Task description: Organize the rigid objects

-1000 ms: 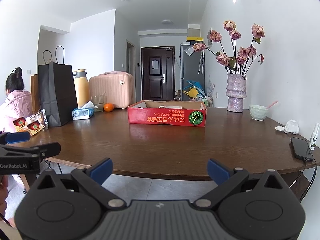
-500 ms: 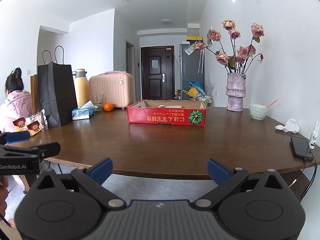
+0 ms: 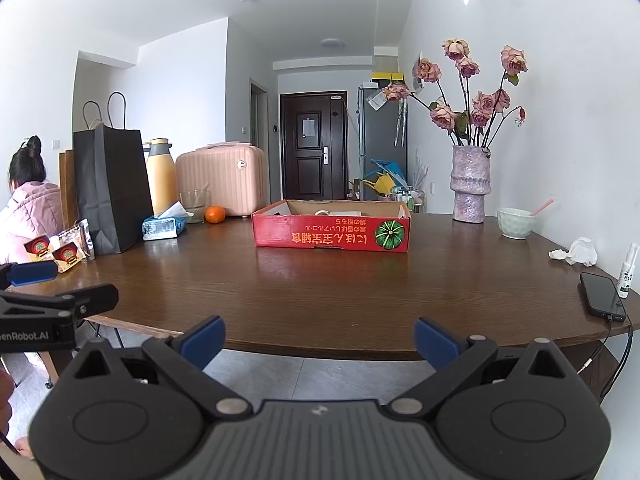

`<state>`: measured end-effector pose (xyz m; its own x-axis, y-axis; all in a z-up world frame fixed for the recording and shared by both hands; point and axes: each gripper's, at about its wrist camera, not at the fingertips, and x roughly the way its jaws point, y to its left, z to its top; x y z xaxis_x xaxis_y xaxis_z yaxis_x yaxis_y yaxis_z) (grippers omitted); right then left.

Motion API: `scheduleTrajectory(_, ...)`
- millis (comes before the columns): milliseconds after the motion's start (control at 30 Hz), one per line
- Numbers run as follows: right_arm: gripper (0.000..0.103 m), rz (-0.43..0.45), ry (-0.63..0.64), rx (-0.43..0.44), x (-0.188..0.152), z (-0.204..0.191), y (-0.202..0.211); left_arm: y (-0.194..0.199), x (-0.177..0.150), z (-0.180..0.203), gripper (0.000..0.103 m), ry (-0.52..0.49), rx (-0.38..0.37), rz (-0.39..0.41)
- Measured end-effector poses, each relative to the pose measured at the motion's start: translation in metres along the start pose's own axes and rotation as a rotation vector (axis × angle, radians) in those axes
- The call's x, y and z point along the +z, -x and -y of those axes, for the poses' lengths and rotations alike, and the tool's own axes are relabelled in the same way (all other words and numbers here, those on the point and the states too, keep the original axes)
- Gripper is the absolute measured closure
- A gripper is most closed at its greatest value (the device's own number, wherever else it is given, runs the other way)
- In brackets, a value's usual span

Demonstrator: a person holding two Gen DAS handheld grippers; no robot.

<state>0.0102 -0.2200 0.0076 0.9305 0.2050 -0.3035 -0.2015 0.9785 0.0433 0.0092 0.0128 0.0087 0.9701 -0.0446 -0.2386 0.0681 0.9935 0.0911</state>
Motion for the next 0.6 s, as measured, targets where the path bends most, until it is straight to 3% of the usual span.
scheduleTrajectory(600, 0.002, -0.004, -0.007, 0.001, 0.0003, 0.0021, 0.0003, -0.0008, 0.0009, -0.0008, 0.000, 0.004, -0.007, 0.004)
